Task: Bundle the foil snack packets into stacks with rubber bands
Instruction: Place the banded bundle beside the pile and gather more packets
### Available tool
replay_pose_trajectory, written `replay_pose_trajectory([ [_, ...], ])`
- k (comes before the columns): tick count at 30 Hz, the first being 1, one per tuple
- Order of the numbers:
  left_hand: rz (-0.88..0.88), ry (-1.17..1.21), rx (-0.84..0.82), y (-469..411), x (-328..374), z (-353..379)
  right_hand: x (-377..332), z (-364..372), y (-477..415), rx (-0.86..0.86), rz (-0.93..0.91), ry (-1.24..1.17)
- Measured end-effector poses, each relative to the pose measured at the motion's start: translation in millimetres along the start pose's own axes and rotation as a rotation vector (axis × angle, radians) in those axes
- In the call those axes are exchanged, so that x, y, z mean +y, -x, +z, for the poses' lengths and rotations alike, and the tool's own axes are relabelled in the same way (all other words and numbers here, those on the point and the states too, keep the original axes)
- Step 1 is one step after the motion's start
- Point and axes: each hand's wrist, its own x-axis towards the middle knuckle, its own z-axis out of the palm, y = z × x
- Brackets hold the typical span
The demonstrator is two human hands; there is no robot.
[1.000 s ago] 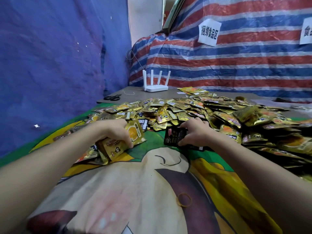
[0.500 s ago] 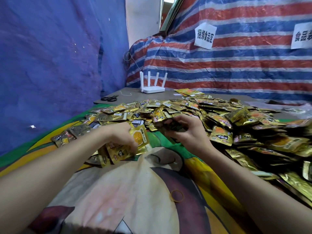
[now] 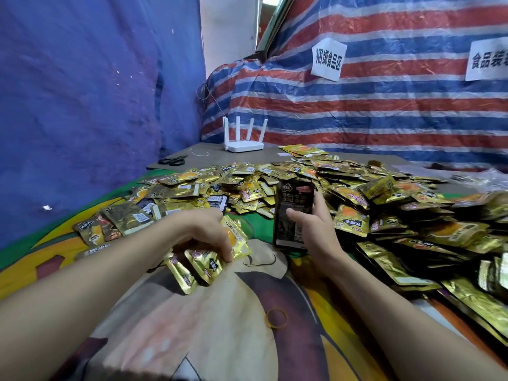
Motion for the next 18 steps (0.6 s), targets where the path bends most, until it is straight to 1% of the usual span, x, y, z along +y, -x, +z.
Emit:
replay_pose_trajectory([
  [2,0.016,0.081,0.010,-0.3,1.6,1.1,-1.4,1.2,1.2,-0.019,0.031,-0.014],
  [5,0.071,0.204,-0.026,2.3,5.9,-0.2,-2.7,2.7,2.6,-0.010,0.033,0.004],
  [7,0.171,0.406,-0.014,3.2,9.3,-1.2,-3.0,3.5,3.9,-0.008,0.031,0.008],
  [10,0.422,0.791,0.129,1.5,17.9,1.7,-2.4,2.9,3.8,0.002,0.025,0.020],
  [12,0.549,1.018,0.246,-1.3,25.7,11.1,-1.8,3.1,3.9,0.015,0.036,-0.031],
  [14,0.607,1.162,0.329,-5.5,34.3,24.5,-4.9,6.9,6.4,0.014,0.044,-0.114],
  [18,0.612,1.267,0.400,-16.9,53.2,53.8,-8.4,17.8,10.5,0.041,0.033,-0.189],
])
